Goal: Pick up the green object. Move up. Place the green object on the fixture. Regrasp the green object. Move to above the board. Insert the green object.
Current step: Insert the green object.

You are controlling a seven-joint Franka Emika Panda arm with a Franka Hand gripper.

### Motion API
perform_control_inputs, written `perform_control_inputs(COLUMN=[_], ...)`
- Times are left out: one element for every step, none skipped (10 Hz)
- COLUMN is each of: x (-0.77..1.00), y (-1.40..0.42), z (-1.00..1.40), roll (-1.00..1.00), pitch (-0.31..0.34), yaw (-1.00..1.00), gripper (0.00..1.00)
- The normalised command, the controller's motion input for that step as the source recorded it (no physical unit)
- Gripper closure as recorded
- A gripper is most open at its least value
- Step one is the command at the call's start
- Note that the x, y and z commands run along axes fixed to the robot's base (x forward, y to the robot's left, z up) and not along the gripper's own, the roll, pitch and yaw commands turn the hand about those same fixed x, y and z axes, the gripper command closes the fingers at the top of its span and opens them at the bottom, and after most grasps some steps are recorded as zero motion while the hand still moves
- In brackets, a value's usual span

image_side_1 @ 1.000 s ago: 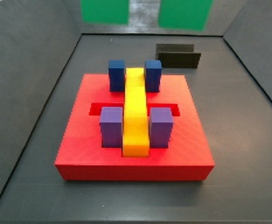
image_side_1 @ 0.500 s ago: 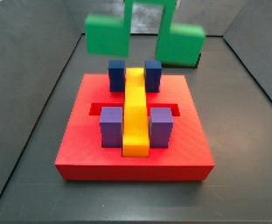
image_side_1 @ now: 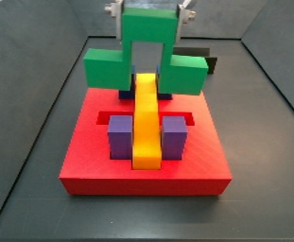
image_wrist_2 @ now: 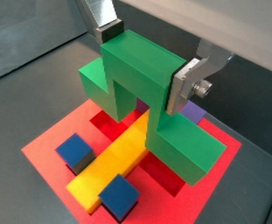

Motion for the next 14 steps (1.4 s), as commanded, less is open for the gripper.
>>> perform_control_inputs(x=[0.00,0.00,0.11,0.09,0.00,0.00,-0.09,-0.11,-0.15,-0.18,-0.20,-0.04,0.00,0.01], y=[-0.04,0.00,0.00,0.05,0.10,0.01,0.00,0.00,0.00,0.00,-0.06,-0.08,-0.09,-0.09], z=[0.00,-0.14,-0.41,-0.32,-0.16,-0.01,0.00,0.00,0.00,0.00,-0.04,-0.13,-0.07,-0.03], roll=[0.02,0.00,0.00,0.03,0.00,0.00,0.00,0.00,0.00,0.00,0.10,0.24,0.27,0.27], pitch=[-0.004,0.004,0.047,-0.084,-0.227,-0.273,-0.239,-0.307,-0.369,-0.349,-0.287,-0.189,-0.123,-0.039], yaw=[0.00,0.00,0.00,0.04,0.17,0.12,0.06,0.00,0.00,0.00,0.00,0.00,0.02,0.08], gripper=[1.00,1.00,1.00,1.00,1.00,1.00,1.00,1.00,1.00,1.00,1.00,1.00,1.00,1.00])
